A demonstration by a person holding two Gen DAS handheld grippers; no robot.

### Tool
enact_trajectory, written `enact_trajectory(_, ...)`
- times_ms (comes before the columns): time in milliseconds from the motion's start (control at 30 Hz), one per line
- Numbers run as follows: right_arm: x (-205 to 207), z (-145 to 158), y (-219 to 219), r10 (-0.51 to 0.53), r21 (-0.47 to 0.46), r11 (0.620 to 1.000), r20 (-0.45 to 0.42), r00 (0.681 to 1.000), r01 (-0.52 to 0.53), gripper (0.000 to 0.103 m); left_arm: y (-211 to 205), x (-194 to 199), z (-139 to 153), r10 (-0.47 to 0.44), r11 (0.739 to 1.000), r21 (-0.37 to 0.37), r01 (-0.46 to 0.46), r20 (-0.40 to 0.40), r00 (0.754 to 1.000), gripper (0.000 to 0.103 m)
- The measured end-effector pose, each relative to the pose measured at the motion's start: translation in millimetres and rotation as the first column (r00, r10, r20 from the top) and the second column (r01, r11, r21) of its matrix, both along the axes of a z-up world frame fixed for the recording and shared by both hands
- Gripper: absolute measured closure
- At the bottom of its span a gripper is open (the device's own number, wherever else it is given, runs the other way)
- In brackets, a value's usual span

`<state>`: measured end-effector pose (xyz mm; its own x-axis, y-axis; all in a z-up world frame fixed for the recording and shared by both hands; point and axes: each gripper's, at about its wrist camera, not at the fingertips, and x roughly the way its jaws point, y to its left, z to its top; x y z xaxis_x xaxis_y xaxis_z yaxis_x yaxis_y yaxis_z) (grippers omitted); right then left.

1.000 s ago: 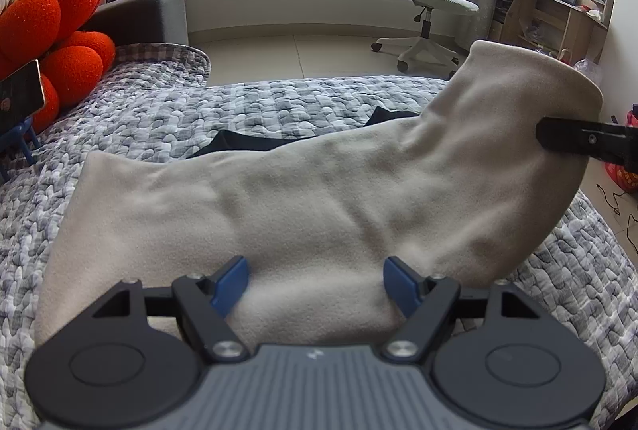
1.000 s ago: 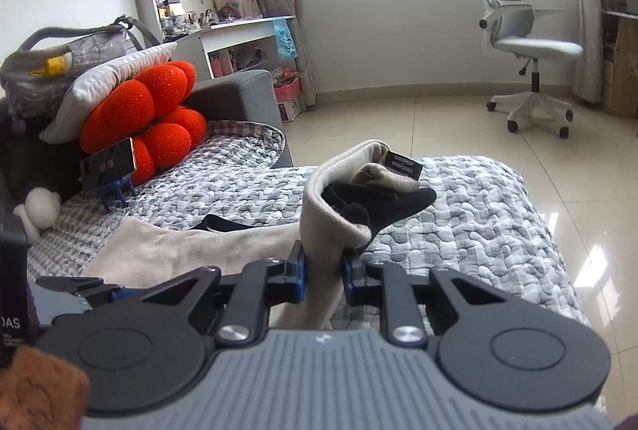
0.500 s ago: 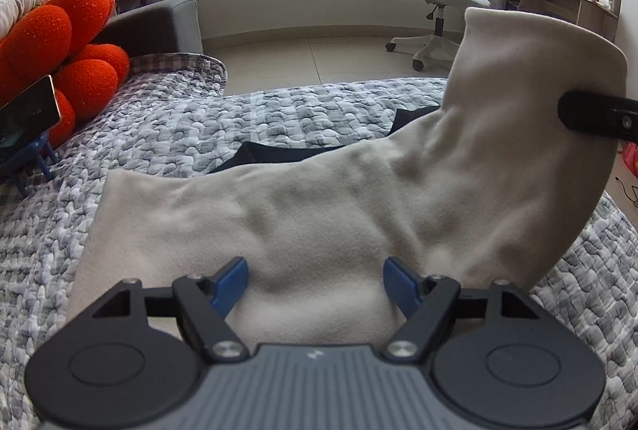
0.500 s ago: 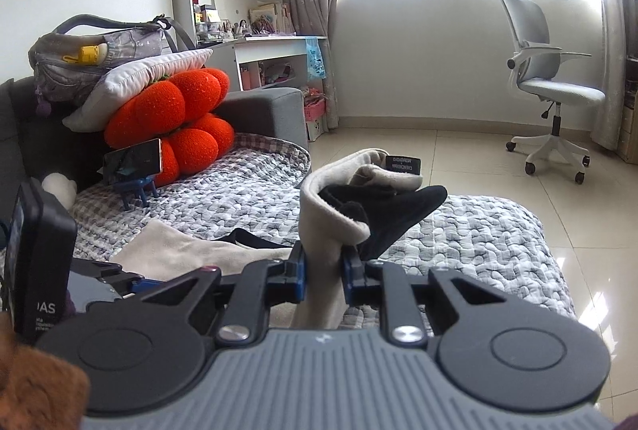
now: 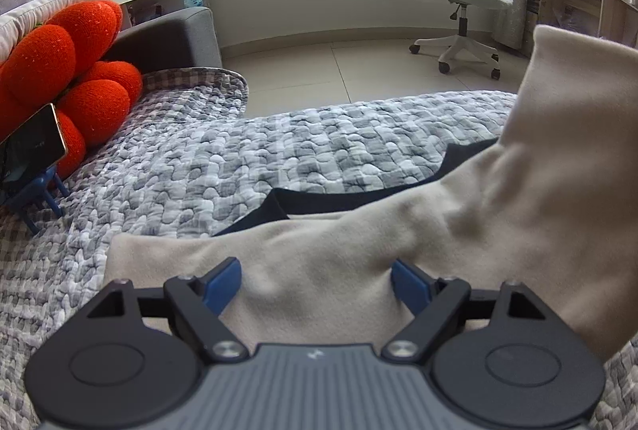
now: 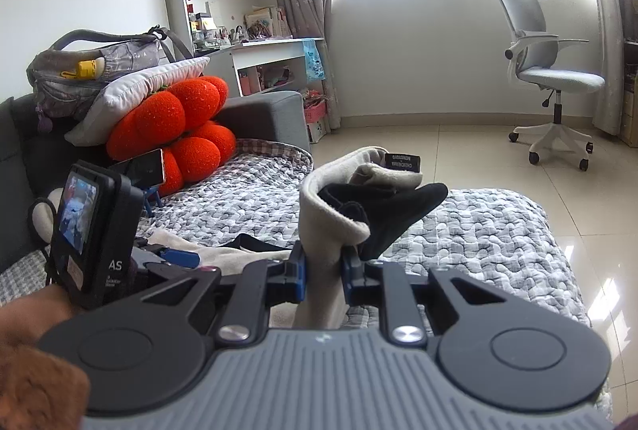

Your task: Fold clothes

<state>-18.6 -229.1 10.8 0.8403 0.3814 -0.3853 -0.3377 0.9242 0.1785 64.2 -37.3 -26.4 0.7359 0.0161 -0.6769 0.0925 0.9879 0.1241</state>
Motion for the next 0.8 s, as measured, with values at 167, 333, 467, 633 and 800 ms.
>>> enact_trajectory(167,1,1,1,0.003,0.011,1.000,-0.003,1.000,-0.003,0.082,2,17,-1,0.013,1.000,0.000,-0.013,-0.004,1.000,0.019)
enact_trajectory(333,1,1,1,0.006,0.015,1.000,-0.002,1.000,-0.006,0.082,4,26,0,0.038,0.999,-0.023,-0.038,-0.007,0.999,0.019)
enact_trajectory(467,0,1,2,0.011,0.011,1.000,0.003,1.000,-0.011,0.082,7,31,2,0.060,0.998,-0.025,-0.060,-0.002,0.998,0.019)
enact_trajectory(633,0,2,3,0.017,0.007,1.000,0.008,1.000,-0.017,0.082,1,37,-10,0.059,0.998,0.024,-0.058,-0.017,0.998,0.019)
enact_trajectory(800,-1,2,4,0.022,0.003,1.000,0.014,1.000,-0.022,0.082,6,37,-6,0.079,0.997,-0.010,-0.079,-0.020,0.997,0.019)
